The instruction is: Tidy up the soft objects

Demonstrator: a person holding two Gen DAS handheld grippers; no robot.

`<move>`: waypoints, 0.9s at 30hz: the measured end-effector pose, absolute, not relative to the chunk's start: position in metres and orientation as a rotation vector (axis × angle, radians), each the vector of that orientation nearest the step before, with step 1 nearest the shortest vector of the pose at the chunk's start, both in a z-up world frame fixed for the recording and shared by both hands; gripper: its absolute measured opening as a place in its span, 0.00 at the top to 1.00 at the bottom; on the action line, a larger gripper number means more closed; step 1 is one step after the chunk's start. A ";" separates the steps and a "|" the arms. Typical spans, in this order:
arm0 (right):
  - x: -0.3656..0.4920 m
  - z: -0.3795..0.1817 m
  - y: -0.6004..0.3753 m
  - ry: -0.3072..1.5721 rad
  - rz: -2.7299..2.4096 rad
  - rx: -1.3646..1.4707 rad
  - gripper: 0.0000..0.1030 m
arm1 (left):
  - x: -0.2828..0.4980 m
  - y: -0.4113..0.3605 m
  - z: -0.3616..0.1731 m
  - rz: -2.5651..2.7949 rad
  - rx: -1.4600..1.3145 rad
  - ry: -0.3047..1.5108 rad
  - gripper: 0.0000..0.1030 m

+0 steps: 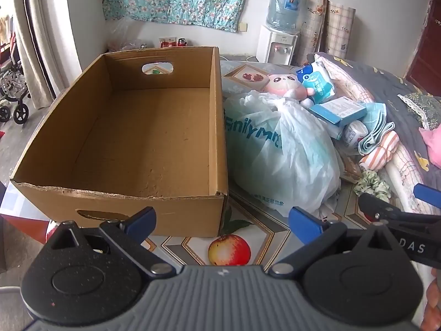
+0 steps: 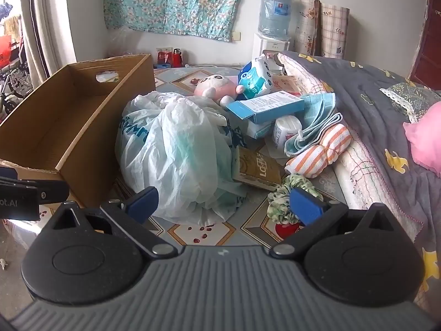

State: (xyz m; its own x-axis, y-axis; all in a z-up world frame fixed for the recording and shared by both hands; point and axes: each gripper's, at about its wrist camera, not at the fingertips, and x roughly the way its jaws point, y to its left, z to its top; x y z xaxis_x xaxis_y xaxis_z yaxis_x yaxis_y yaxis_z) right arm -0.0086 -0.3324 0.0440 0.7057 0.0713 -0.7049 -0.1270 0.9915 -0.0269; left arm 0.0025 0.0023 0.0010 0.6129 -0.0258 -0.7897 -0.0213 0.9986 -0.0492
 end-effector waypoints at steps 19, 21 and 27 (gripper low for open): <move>-0.007 0.043 -0.330 0.776 0.113 -0.072 0.01 | 0.005 0.002 -0.001 0.001 -0.056 0.917 0.00; -0.007 0.043 -0.330 0.776 0.112 -0.071 0.01 | 0.005 0.002 -0.001 0.002 -0.056 0.917 0.00; -0.007 0.043 -0.329 0.772 0.113 -0.070 0.01 | 0.006 0.002 -0.002 0.003 -0.058 0.918 0.00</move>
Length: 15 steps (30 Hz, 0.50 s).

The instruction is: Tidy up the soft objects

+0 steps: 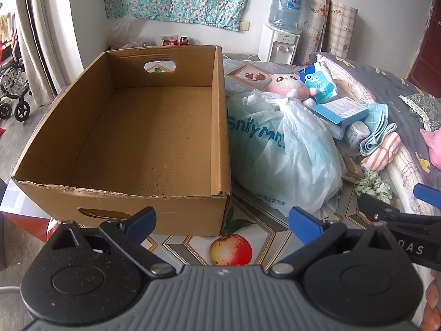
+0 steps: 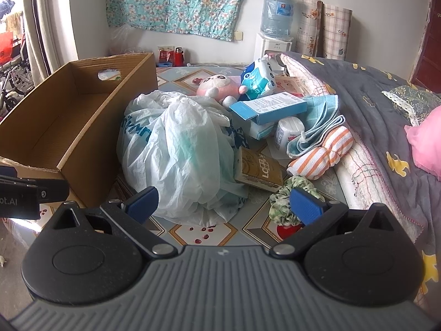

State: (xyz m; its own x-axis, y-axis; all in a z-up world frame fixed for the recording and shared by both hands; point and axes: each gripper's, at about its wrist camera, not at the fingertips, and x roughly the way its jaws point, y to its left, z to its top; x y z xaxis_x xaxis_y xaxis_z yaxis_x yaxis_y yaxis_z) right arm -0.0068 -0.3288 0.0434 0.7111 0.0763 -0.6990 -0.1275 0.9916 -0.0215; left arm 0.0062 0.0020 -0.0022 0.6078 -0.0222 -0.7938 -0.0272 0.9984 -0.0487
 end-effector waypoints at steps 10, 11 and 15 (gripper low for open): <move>-0.007 0.043 -0.326 0.769 0.115 -0.072 0.01 | 0.006 0.003 -0.003 0.006 -0.060 0.920 0.00; -0.007 0.043 -0.327 0.769 0.115 -0.072 0.01 | 0.006 0.003 -0.003 0.006 -0.060 0.919 0.00; -0.007 0.042 -0.327 0.767 0.115 -0.070 0.01 | 0.006 0.003 -0.003 0.006 -0.060 0.920 0.00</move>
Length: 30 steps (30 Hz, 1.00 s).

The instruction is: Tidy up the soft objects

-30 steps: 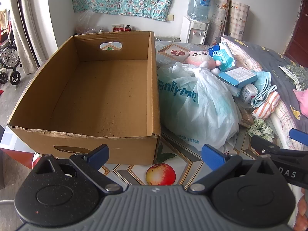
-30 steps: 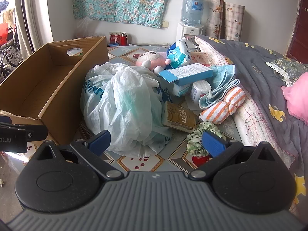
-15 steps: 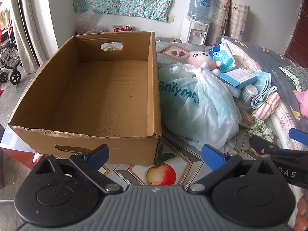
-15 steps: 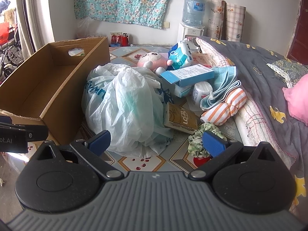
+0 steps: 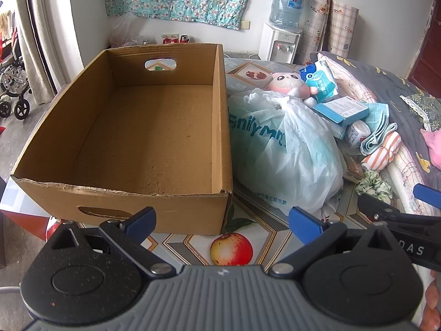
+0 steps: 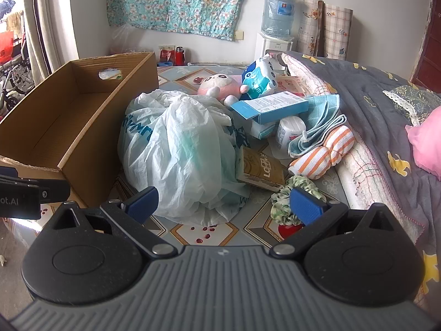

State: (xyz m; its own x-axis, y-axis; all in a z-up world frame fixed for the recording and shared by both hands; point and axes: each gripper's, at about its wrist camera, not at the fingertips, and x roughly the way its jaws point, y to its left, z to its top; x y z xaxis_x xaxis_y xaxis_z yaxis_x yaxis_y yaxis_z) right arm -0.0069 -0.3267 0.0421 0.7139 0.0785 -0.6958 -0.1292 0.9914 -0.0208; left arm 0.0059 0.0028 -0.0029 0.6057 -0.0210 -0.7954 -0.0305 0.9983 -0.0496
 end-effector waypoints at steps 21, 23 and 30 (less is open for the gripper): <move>-0.006 0.042 -0.325 0.769 0.113 -0.074 0.01 | 0.005 0.004 -0.006 0.006 -0.062 0.924 0.00; -0.006 0.042 -0.325 0.763 0.111 -0.075 0.01 | 0.005 0.004 -0.006 0.006 -0.062 0.925 0.00; -0.006 0.036 -0.330 0.793 0.113 -0.065 0.01 | 0.005 0.002 -0.006 0.005 -0.058 0.926 0.00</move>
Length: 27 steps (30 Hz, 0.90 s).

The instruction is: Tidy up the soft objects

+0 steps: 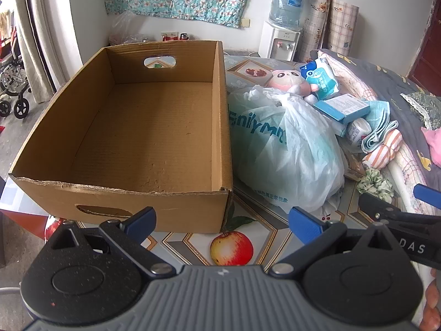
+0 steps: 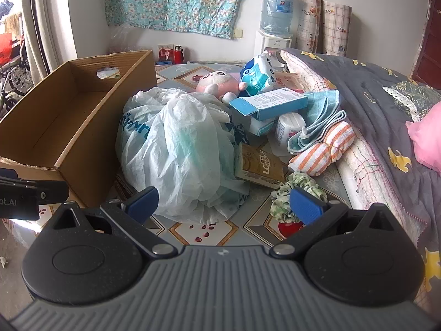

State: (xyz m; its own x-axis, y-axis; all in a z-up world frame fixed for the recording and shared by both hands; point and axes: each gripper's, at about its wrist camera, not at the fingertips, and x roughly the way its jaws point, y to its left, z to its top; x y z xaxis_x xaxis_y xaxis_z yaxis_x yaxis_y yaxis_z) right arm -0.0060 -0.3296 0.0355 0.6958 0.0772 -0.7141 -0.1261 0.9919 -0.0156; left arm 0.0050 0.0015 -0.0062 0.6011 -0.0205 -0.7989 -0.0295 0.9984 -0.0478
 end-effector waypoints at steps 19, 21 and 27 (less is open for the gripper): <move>0.046 0.059 -0.433 0.733 0.137 0.106 0.01 | 0.040 -0.068 0.039 -0.189 0.144 0.736 0.00; 0.063 0.063 -0.449 0.743 0.149 0.125 0.01 | 0.056 -0.076 0.041 -0.234 0.131 0.726 0.00; 0.116 0.057 -0.485 0.860 0.186 0.238 0.02 | 0.102 -0.098 0.047 -0.361 0.135 0.697 0.01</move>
State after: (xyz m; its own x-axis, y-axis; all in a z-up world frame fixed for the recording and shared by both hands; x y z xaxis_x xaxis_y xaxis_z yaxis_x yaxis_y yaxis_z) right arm 0.1164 -0.4847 0.0570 0.6387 0.2567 -0.7254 -0.0653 0.9574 0.2813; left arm 0.1017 -0.0980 0.0468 0.7078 -0.2798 -0.6487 0.3689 0.9295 0.0016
